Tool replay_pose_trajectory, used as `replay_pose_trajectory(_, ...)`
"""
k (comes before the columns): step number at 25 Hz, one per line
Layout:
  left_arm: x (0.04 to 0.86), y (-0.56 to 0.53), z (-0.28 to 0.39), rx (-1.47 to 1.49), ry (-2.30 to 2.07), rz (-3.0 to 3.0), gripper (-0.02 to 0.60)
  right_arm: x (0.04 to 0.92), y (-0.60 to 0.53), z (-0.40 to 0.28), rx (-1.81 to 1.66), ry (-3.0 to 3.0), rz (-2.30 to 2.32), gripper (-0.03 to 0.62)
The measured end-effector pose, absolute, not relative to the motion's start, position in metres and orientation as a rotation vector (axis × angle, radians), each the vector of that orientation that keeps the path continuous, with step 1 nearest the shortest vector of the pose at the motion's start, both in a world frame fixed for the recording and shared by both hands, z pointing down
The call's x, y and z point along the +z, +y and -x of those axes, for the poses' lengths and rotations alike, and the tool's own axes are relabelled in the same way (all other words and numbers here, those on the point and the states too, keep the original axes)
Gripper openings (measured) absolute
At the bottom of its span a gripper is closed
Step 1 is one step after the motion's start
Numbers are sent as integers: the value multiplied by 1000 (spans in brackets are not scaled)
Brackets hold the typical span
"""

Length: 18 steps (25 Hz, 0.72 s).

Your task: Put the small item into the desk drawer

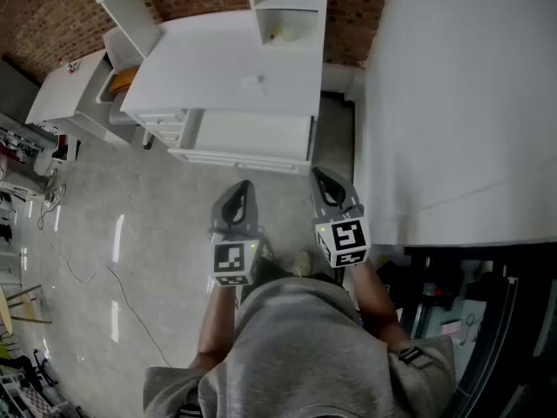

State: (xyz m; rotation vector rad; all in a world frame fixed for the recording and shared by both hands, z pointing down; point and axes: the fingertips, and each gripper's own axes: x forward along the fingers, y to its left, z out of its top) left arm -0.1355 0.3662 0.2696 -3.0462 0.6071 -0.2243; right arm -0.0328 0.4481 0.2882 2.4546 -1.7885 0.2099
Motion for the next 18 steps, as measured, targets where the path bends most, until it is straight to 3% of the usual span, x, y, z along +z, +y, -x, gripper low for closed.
replay_pose_trajectory(18,273,351,114,-247,643,3040,12,298,433,12,251,-1827,-2410,3)
